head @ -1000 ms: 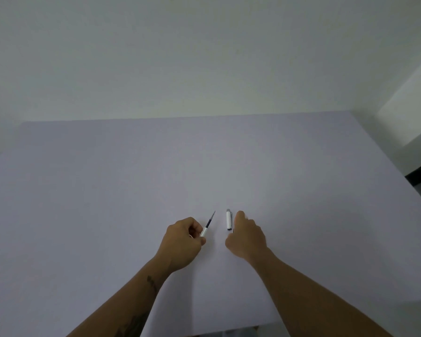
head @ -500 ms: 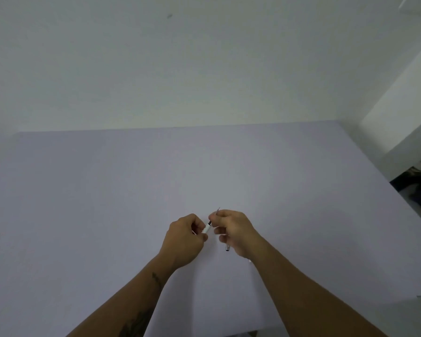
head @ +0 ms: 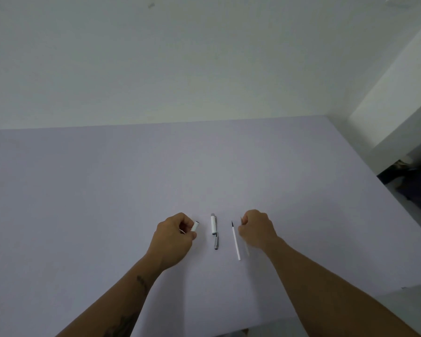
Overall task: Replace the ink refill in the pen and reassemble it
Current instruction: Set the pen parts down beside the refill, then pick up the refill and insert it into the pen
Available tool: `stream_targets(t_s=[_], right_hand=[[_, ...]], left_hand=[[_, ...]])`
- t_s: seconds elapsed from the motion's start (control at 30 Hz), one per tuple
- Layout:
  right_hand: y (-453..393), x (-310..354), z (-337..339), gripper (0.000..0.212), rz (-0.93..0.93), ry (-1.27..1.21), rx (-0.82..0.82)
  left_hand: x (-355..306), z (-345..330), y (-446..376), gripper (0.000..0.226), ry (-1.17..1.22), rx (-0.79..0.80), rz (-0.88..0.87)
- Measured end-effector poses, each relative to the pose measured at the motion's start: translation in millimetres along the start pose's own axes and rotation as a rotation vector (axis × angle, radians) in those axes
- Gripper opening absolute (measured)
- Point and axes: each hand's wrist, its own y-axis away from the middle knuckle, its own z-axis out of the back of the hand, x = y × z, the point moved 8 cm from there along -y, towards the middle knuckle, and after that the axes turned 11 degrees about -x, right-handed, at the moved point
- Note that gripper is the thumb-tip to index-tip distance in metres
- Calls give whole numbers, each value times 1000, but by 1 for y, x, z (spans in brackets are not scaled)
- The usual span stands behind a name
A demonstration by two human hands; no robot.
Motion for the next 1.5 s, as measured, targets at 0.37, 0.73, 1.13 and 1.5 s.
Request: stream_targets(t_s=[0.37, 0.73, 1.13, 1.5], right_hand=[[5, -6, -12, 11, 35, 3, -51], [12, 3, -34, 15, 105, 185, -42], [18, 12, -37, 21, 115, 231, -24], [29, 20, -35, 12, 124, 216, -81]], left_hand=[[2, -12, 1, 11, -27, 23, 8], [0, -17, 8, 14, -16, 60, 7], [6, -4, 23, 19, 33, 68, 18], [14, 0, 32, 20, -8, 67, 14]])
